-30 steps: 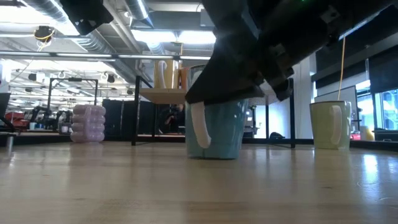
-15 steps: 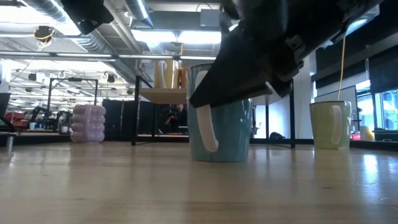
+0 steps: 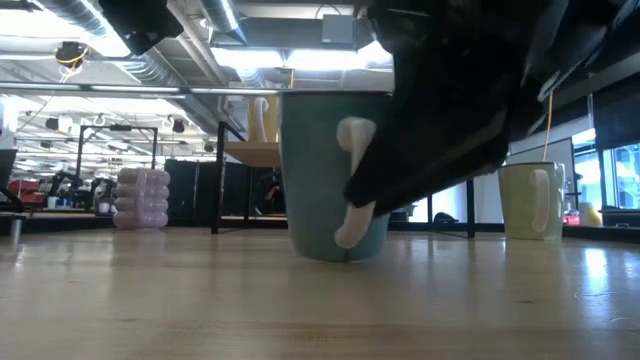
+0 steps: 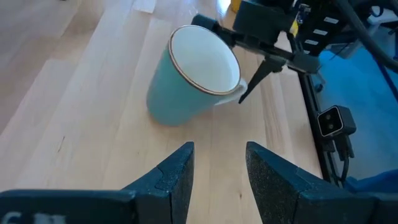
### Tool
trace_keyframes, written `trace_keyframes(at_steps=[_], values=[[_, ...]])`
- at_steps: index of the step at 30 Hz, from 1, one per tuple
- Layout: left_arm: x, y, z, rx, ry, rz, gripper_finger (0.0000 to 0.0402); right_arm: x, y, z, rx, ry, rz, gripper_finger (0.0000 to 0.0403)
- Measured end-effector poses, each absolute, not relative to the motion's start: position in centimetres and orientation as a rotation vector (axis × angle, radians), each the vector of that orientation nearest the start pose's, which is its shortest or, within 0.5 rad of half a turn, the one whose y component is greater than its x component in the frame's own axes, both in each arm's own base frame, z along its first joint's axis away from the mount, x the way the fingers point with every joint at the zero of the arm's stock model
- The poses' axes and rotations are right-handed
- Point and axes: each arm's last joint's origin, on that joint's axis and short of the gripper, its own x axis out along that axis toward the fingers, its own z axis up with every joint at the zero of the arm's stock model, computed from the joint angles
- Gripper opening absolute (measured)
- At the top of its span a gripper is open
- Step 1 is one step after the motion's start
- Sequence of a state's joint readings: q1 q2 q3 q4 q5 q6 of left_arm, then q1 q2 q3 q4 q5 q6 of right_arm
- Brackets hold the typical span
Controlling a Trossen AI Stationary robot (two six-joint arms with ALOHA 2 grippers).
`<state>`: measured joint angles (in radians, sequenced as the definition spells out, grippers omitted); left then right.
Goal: Place coffee mugs
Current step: Put the blue mug on the shelf
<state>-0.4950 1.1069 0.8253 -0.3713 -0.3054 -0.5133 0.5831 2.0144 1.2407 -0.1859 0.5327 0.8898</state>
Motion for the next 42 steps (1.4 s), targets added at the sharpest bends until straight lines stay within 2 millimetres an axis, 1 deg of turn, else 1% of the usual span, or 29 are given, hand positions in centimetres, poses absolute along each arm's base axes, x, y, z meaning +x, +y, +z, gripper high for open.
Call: trace_keyframes(at_steps=[2,5,10,13,16,18,22,23,26,28,36,39,42], values=[[20.6,-10.1,27.1,-0.242,0.627,-0.024,0.014,34.4,20.9,14.5,0.359,0.736,-0.314,0.0193],[20.7,-10.2,27.2,-0.247,0.617,-0.028,0.014,34.3,20.5,15.5,0.361,0.711,-0.338,0.0205],[20.8,-10.2,27.4,-0.253,0.602,-0.032,0.014,34.4,20.1,16.1,0.372,0.697,-0.354,0.0209],[20.8,-10.2,27.3,-0.252,0.603,-0.032,0.014,34.0,19.8,16.0,0.385,0.733,-0.381,0.0209],[20.8,-10.2,27.3,-0.252,0.603,-0.032,0.014,33.7,19.6,16.2,0.45,0.735,-0.426,0.0209],[20.8,-10.2,27.3,-0.252,0.604,-0.032,0.014,34.0,19.6,16.4,0.556,0.699,-0.455,0.0209],[20.7,-10.2,27.3,-0.251,0.607,-0.031,0.014,34.2,19.6,16.2,0.662,0.628,-0.521,0.0209],[20.7,-10.2,27.3,-0.251,0.607,-0.032,0.014,34.2,19.6,16.2,0.666,0.606,-0.535,0.0209],[20.7,-10.2,27.3,-0.251,0.608,-0.032,0.014,34.5,19.5,16.1,0.643,0.521,-0.581,0.0209],[20.7,-10.2,27.3,-0.251,0.608,-0.032,0.014,34.4,19.5,15.7,0.596,0.487,-0.616,0.0209],[20.7,-10.2,27.3,-0.252,0.611,-0.035,0.014,33.7,21.0,13.6,0.454,0.369,-0.684,0.0209],[20.7,-10.2,27.3,-0.239,0.609,-0.033,0.014,33.6,21.2,12.9,0.378,0.387,-0.684,0.0208],[20.8,-10.0,27.3,-0.229,0.608,-0.03,0.014,33.7,21.1,12.5,0.343,0.411,-0.677,0.019]])
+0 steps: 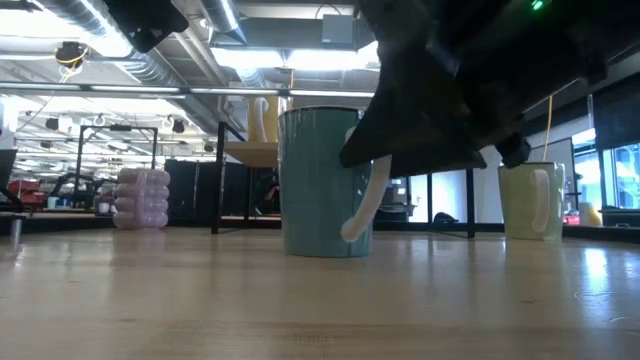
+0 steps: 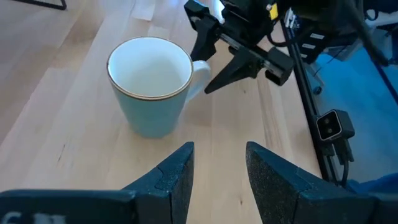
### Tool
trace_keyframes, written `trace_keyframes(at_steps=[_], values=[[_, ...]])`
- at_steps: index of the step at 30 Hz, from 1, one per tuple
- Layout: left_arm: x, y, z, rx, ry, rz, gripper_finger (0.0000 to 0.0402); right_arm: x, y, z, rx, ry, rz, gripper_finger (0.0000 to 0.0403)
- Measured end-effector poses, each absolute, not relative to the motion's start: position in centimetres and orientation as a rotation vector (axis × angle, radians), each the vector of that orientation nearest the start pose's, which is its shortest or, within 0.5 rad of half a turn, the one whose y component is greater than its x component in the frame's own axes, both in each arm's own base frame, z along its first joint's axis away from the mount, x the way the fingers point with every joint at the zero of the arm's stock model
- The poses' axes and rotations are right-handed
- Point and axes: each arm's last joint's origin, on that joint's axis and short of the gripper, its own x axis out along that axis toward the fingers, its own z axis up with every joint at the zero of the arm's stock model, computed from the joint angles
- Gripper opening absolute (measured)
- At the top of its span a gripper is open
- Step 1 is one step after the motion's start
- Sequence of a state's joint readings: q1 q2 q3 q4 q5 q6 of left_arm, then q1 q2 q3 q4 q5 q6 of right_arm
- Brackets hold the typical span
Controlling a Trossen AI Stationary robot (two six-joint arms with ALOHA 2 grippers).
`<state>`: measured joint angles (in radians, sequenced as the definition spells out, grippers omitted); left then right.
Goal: Place coffee mugs
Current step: Put the blue mug on the shelf
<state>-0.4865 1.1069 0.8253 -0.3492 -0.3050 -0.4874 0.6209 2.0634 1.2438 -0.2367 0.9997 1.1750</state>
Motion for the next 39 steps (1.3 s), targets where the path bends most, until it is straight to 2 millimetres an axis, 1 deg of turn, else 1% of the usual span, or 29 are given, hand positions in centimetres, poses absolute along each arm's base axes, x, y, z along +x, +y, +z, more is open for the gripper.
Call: trace_keyframes(at_steps=[3,10,12,20,26,33,37,39], values=[[20.9,-9.8,27.3,-0.232,0.606,-0.018,0.014,33.7,21.1,12.6,0.329,0.402,-0.682,0.0155],[21.2,-9.3,27.3,-0.239,0.603,0.004,0.014,33.7,21.1,12.5,0.309,0.417,-0.671,0.0054],[21.2,-9.3,27.3,-0.24,0.604,0.002,0.014,33.7,21.1,12.6,0.31,0.411,-0.674,0.0031],[21.2,-9.3,27.3,-0.24,0.605,-0.002,0.014,33.7,21.2,12.6,0.322,0.422,-0.664,0.003],[21.2,-9.3,27.3,-0.24,0.605,-0.002,0.014,33.4,21.5,13.2,0.344,0.426,-0.643,0.003],[21.2,-9.3,27.3,-0.246,0.61,-0.019,0.014,33.0,21.9,15.2,0.377,0.392,-0.621,0.0029],[21.2,-9.4,27.3,-0.249,0.615,-0.03,0.014,32.7,21.6,16.3,0.354,0.36,-0.636,0.0009],[21.1,-9.4,27.4,-0.252,0.615,-0.038,0.014,32.5,21.5,16.9,0.339,0.351,-0.642,0.0006]])
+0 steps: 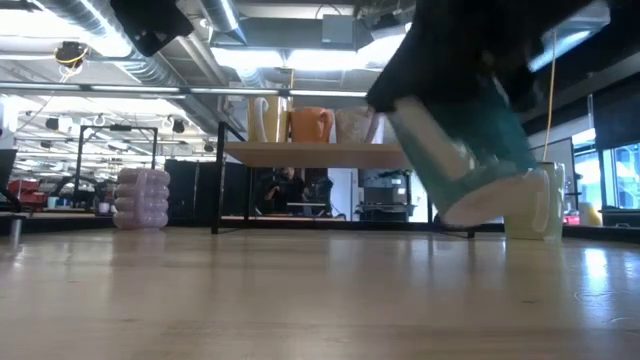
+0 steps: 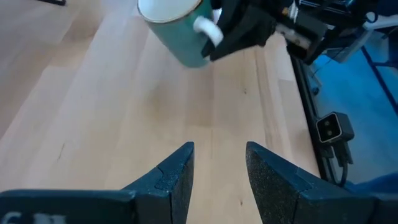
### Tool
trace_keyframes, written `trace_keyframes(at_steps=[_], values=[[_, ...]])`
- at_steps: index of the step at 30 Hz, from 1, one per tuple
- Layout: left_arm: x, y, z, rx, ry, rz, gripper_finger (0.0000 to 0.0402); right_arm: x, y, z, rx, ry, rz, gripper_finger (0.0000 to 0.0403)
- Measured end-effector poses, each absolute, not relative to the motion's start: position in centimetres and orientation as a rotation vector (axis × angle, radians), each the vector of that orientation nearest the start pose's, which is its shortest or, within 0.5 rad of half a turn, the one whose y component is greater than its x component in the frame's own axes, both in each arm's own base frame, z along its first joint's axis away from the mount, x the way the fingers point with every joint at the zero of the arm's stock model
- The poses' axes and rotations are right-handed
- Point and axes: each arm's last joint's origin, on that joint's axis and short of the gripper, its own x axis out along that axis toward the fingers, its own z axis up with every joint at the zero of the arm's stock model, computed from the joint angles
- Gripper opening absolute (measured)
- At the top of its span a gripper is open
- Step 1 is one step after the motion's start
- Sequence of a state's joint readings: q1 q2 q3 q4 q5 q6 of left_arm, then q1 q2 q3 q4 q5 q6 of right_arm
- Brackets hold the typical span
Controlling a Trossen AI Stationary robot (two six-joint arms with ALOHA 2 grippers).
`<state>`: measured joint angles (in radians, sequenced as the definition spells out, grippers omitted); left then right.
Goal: Place coffee mugs
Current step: Put the blue mug on the shelf
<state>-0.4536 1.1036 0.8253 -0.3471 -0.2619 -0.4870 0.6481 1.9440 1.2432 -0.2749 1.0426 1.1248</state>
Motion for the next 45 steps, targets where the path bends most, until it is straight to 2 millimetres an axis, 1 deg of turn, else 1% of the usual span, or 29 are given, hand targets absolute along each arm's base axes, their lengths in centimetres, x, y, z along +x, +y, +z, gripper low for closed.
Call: trace_keyframes(at_steps=[5,10,14,20,25,30,34,38,40,45], values=[[20.9,-9.5,27.6,-0.265,0.618,-0.073,0.014,31.8,20.9,18.6,0.321,0.34,-0.656,0.0005],[20.4,-9.4,28.1,-0.285,0.612,-0.118,0.014,30.9,20.2,20.7,0.304,0.319,-0.674,0.0005],[19.7,-9.1,28.8,-0.303,0.584,-0.138,0.014,30.3,19.7,21.9,0.291,0.319,-0.68,0.0005],[18.8,-8.6,29.9,-0.33,0.53,-0.153,0.014,29.0,18.6,24.4,0.268,0.319,-0.678,0.0005],[18.6,-8.4,30.2,-0.331,0.506,-0.135,0.014,28.3,17.2,27.0,0.231,0.352,-0.638,0.0005],[18.6,-8.4,30.2,-0.329,0.505,-0.13,0.014,28.3,14.4,29.7,0.186,0.419,-0.556,0.0005],[18.6,-8.4,30.2,-0.326,0.503,-0.131,0.014,28.4,11.2,31.8,0.152,0.468,-0.476,0.0005],[18.6,-8.4,30.2,-0.325,0.501,-0.126,0.014,27.8,7.8,33.8,0.116,0.443,-0.418,0.0005],[18.6,-8.4,30.3,-0.321,0.496,-0.112,0.014,27.2,6.1,34.3,0.114,0.411,-0.391,0.0005],[18.7,-8.2,30.3,-0.303,0.466,-0.043,0.014,25.0,2.5,34.4,0.093,0.35,-0.346,0.0005]])
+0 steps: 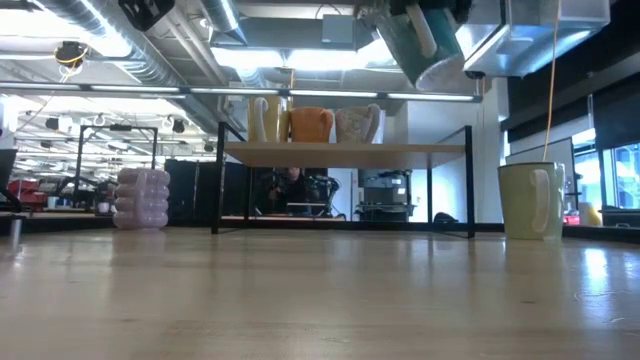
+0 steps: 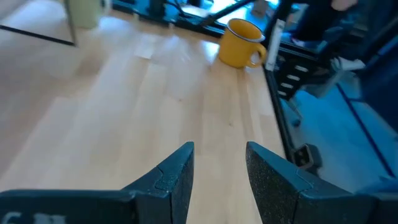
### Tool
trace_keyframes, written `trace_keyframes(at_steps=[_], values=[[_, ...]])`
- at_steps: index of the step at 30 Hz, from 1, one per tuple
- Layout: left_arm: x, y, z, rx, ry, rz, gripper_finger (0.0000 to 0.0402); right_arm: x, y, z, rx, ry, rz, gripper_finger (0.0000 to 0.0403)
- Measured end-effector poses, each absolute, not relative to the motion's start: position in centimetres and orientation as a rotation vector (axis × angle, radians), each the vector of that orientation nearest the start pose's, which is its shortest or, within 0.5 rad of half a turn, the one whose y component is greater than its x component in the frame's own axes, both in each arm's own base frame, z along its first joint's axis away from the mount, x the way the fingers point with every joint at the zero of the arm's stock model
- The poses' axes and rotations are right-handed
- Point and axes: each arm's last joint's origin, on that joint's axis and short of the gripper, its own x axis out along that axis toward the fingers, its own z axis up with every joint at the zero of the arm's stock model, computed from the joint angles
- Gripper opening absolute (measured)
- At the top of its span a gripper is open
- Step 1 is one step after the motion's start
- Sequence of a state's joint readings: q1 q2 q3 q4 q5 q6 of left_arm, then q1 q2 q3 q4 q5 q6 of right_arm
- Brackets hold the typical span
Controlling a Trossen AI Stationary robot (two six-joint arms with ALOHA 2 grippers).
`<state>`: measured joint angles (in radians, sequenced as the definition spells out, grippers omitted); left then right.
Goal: Place coffee mugs
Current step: Put the blue mug on the shelf
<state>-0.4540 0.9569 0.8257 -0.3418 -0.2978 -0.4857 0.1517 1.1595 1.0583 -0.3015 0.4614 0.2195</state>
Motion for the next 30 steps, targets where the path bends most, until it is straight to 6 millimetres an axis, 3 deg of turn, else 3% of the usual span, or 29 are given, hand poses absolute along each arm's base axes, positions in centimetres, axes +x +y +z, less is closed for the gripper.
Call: trace_keyframes(at_steps=[8,13,22,30], values=[[18.7,-7.8,30.4,-0.279,0.426,0.067,0.014,21.5,-2.8,31.9,0.099,0.242,-0.249,0.0005],[18.7,-7.7,30.4,-0.268,0.409,0.114,0.014,20.4,-6.3,30.3,0.1,0.186,-0.189,0.0005],[18.9,-7.1,30.4,-0.27,0.398,0.16,0.014,18.4,-11.6,29.8,0.081,0.141,-0.126,0.0005],[19.2,-6.5,30.4,-0.277,0.393,0.194,0.014,17.8,-14.8,29.0,0.075,0.113,-0.077,0.0005]])
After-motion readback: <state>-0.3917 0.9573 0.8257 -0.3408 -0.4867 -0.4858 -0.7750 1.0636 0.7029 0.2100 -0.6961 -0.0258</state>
